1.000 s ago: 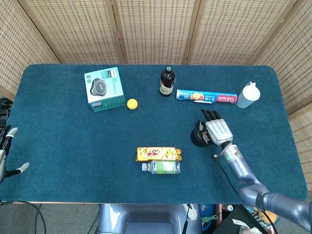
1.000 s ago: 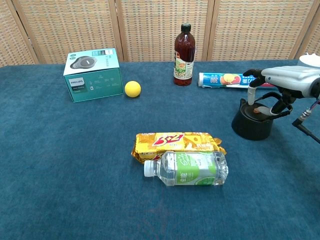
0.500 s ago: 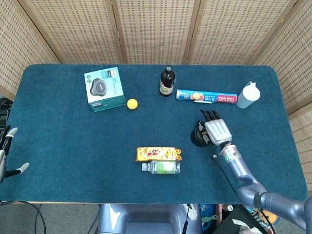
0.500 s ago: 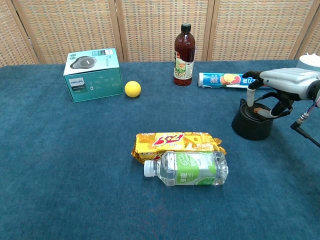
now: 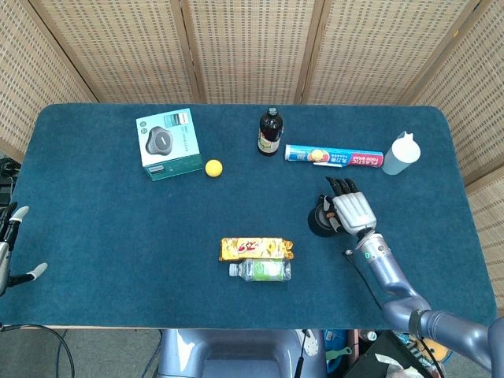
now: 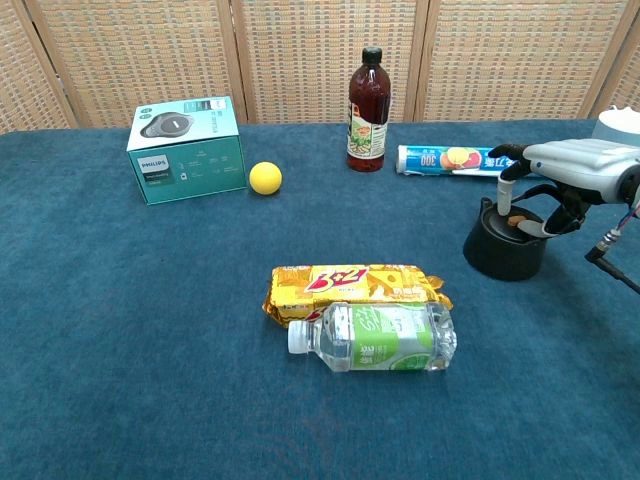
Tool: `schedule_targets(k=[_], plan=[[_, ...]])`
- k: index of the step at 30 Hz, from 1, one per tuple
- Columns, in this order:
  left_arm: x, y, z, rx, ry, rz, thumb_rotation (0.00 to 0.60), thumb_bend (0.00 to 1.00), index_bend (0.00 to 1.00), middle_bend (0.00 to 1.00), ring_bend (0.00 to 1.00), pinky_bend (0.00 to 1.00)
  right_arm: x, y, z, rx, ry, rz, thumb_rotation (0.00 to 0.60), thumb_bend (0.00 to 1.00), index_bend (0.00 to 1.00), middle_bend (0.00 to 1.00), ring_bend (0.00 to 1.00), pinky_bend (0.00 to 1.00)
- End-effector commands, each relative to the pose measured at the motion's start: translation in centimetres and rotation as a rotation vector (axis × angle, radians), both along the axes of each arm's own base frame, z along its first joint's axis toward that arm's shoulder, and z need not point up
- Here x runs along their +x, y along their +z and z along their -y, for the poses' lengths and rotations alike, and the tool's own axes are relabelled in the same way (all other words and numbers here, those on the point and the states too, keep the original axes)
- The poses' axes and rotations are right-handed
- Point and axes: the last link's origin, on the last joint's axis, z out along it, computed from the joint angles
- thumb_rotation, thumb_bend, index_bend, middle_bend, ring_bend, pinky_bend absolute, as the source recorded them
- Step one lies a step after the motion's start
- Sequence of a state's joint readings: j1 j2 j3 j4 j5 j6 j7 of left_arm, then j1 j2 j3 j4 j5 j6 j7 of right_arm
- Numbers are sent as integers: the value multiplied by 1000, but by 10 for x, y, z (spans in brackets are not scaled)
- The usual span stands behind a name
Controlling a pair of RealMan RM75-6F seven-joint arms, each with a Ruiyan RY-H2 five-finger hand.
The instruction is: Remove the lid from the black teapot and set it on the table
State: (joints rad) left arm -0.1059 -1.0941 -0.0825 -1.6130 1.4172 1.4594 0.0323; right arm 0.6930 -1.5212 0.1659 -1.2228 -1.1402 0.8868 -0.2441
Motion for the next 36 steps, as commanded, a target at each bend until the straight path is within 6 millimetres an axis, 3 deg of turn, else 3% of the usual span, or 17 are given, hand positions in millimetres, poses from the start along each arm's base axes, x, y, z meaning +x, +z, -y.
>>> schedule_targets(k=[1,15,23,29,36], plan=[[0,0,0,1,-1,0,600,70,0,0,0,0,-1,-1,0,3,2,-5,600,544,544,0,0,0],[0,1,0,3,1,3,600,69,0,0,0,0,1,2,0,-16,17,18,600,544,615,0,0,0],[-1,1,-1,0,3,5,600,70,0,0,0,0,18,29,-10,-63,99,95,600,544,618,0,0,0],[0,1,0,2,-3,7,600,69,0,0,0,0,18,46,-38,-33,164,114,600,544,618,0,0,0],[1,2,2,1,-9,9,600,69,0,0,0,0,-8,37,-84,72,213,57,600,544,618,0,0,0]])
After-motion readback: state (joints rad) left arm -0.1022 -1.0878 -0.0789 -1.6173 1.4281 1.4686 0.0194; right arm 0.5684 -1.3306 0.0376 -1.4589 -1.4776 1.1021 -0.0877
